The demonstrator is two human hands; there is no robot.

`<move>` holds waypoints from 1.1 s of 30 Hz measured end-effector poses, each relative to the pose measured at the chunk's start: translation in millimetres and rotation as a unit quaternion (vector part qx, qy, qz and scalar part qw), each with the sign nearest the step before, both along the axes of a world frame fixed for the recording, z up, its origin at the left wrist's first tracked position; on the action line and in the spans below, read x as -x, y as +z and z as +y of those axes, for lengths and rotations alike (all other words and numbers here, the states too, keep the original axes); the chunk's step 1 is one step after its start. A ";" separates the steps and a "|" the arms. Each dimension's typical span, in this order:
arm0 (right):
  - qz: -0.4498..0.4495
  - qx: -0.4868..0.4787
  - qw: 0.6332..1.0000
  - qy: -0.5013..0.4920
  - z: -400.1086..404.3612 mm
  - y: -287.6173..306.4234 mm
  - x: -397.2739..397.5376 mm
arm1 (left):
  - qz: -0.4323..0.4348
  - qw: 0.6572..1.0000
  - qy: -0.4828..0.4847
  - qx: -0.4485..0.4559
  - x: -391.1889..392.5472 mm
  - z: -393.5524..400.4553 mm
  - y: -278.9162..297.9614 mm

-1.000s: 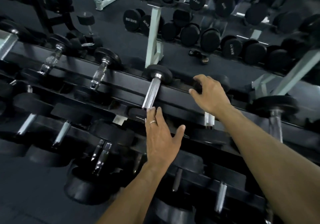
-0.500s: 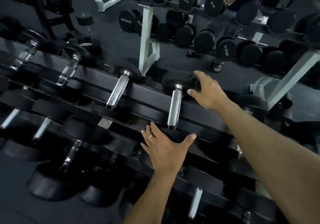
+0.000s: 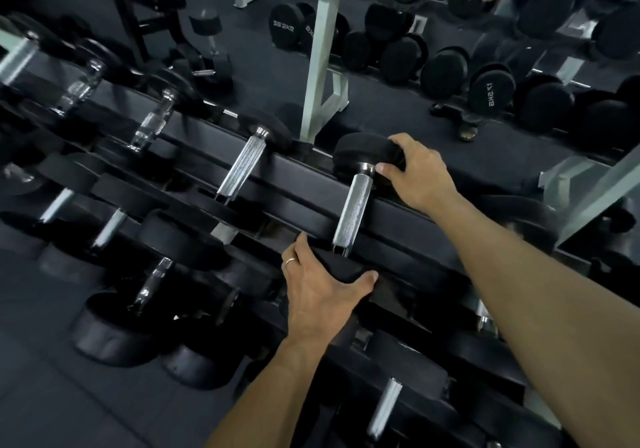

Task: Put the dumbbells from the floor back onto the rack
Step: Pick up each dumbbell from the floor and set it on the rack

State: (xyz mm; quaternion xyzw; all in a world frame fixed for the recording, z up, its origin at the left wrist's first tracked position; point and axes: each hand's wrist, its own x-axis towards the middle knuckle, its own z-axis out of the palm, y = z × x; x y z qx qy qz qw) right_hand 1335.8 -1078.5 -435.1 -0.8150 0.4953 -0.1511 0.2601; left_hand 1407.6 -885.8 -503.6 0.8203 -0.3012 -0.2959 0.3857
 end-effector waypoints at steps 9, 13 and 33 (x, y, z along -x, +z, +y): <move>0.025 -0.005 0.999 -0.028 3.6 1.7 13.6 | -0.020 0.999 -0.036 0.011 -5.6 -0.6 0.8; 0.031 -0.005 0.999 -0.043 5.9 2.1 8.5 | -0.013 0.999 -0.039 0.015 -7.7 -0.8 0.3; 0.134 0.081 0.986 -0.059 58.5 32.5 116.8 | -0.155 0.977 -0.105 0.100 80.4 20.8 28.2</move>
